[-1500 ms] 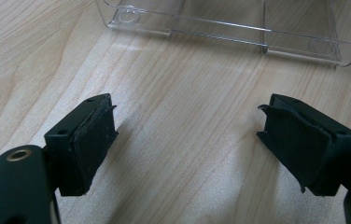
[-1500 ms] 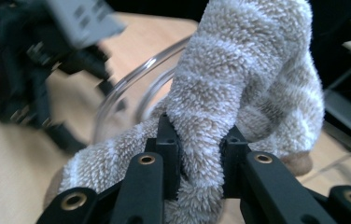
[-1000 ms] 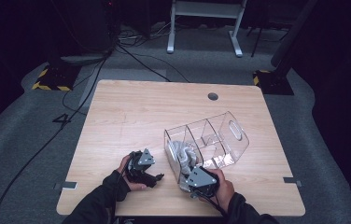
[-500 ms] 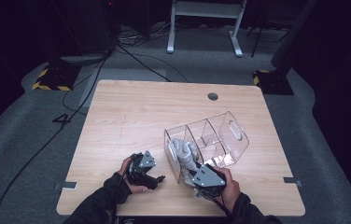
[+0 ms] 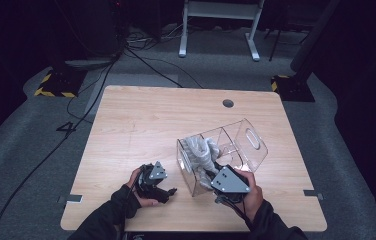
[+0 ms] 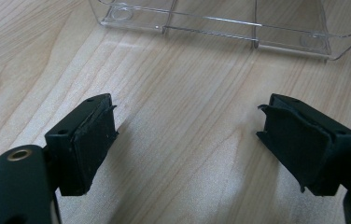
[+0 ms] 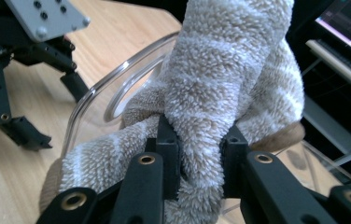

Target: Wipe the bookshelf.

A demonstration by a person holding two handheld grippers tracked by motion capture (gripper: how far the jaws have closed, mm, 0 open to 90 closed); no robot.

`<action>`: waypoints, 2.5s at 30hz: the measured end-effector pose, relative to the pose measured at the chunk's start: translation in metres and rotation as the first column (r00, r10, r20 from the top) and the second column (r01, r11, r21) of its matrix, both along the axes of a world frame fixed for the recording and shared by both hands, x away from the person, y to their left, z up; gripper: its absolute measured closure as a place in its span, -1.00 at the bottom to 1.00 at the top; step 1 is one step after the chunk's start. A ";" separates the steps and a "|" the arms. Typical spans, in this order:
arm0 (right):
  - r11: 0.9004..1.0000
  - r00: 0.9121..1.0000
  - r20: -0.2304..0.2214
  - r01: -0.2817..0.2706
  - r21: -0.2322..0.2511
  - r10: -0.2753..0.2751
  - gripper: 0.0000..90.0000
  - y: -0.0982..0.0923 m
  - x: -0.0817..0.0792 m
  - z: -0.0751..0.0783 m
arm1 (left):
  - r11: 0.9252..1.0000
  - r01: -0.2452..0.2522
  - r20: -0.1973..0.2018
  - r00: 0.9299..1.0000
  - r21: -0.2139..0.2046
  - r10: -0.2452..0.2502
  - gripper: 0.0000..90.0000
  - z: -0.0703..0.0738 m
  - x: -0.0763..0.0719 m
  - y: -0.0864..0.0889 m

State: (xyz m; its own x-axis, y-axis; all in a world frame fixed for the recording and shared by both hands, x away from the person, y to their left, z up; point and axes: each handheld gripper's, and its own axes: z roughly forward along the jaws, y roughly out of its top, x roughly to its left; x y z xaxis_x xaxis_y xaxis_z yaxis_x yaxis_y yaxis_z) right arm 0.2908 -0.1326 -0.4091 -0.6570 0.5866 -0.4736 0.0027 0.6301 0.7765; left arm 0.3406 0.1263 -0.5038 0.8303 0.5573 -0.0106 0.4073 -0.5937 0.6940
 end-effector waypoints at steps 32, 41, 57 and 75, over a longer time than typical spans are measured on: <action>0.999 0.999 0.006 0.044 0.019 -0.044 0.68 -0.004 0.007 0.009 | 1.000 0.003 -0.001 1.000 0.003 -0.003 -0.62 0.000 0.000 0.000; 0.997 0.994 -0.107 0.013 -0.080 -0.021 0.68 0.002 0.007 -0.044 | 1.000 0.001 0.000 1.000 0.002 -0.001 -0.62 0.000 0.000 0.000; 0.997 0.982 -0.178 -0.072 -0.014 0.068 0.66 0.001 0.007 -0.040 | 0.997 0.076 0.004 0.997 0.002 -0.076 -0.62 0.000 -0.029 -0.042; 0.995 0.995 -0.077 -0.053 0.087 0.060 0.66 -0.004 0.007 -0.008 | 0.999 -0.038 0.101 0.994 0.017 0.036 -0.56 0.008 -0.030 -0.068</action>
State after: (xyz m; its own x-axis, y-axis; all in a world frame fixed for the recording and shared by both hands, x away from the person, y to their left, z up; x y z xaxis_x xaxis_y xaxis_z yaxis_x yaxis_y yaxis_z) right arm 0.2983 -0.1362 -0.4171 -0.7242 0.5831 -0.3683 0.0329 0.5627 0.8260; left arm 0.3104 0.0587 -0.4959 0.8053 0.5870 0.0829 0.3580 -0.5929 0.7214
